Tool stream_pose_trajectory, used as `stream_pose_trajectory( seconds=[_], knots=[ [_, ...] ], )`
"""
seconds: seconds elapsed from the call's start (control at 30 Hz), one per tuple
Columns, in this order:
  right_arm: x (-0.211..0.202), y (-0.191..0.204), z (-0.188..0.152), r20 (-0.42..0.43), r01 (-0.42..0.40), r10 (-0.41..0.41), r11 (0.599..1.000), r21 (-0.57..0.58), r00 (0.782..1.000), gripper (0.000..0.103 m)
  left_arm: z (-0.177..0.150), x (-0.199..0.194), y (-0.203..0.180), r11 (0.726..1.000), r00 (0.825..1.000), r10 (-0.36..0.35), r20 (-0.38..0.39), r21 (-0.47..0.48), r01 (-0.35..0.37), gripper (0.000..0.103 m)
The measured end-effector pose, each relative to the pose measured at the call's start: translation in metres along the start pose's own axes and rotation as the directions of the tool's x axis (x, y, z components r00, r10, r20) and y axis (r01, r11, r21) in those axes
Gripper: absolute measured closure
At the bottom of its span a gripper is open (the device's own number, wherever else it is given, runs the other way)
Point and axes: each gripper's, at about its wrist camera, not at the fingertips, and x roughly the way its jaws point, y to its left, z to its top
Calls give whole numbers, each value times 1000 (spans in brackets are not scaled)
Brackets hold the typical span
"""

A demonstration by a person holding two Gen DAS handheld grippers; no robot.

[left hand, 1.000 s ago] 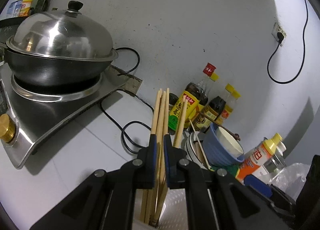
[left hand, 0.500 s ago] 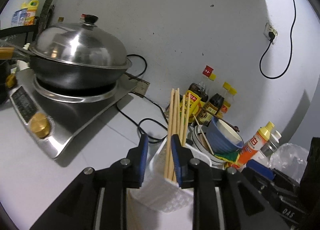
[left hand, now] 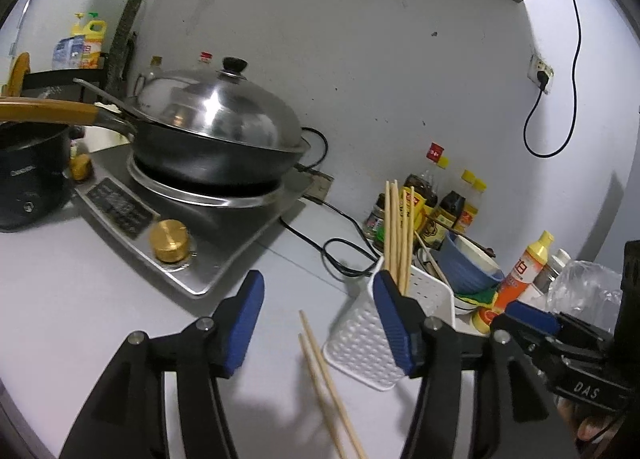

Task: Organize utensils
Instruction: 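Move both open grippers back down to the last chopsticks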

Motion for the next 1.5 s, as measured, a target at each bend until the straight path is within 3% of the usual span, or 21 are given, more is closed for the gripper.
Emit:
stream_pose_trajectory(
  seconds=[0.47,1.5],
  knots=[
    [11,39,1,-47,4,-7,998,-62,999,56,-7,-25,41,999,999,52,10,-13,-52,45],
    [81,54,-54,-233,20,-20,1000,-1,972,58,-59,-12,111,994,984,92,-154,-50,-101,45]
  ],
)
